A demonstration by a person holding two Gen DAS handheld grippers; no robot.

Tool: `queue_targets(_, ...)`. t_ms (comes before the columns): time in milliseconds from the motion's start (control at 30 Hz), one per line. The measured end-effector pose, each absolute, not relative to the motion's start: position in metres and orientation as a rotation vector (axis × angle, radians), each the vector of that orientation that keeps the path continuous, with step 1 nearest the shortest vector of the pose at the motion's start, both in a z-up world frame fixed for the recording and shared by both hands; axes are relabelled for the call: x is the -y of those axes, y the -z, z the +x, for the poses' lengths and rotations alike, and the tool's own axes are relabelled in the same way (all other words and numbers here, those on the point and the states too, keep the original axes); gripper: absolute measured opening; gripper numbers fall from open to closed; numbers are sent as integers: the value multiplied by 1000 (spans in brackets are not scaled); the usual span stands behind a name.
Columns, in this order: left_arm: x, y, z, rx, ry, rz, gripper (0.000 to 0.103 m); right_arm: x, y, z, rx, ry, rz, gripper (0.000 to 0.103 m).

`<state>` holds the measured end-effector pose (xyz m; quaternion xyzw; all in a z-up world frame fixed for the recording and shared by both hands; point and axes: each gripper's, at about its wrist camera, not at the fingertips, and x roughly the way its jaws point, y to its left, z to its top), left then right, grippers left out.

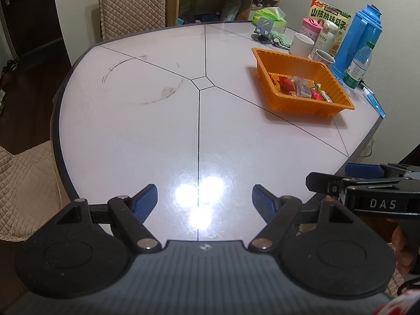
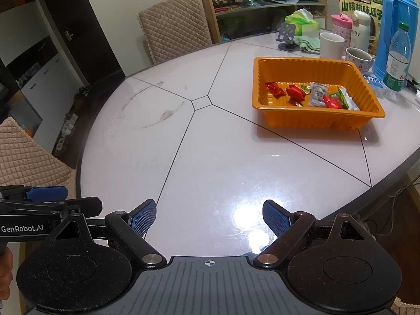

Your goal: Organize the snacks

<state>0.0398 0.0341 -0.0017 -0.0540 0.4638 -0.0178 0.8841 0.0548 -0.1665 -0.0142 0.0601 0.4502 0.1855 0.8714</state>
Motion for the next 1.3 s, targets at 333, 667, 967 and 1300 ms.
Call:
queue_targets(333, -39, 1, 40, -961, 50, -108, 78, 162, 14, 54, -938, -376, 128, 88)
queue_targets(667, -42, 0, 39, -958, 66, -101, 78, 158, 13, 49, -936, -361, 135, 88)
queue_targets(967, -46, -1, 40, -954, 82, -94, 78, 153, 12, 49, -933, -344, 141, 88)
queue_targets(1300, -52, -1, 40, -948, 109, -87, 79, 146, 12, 46, -931, -319, 146, 88)
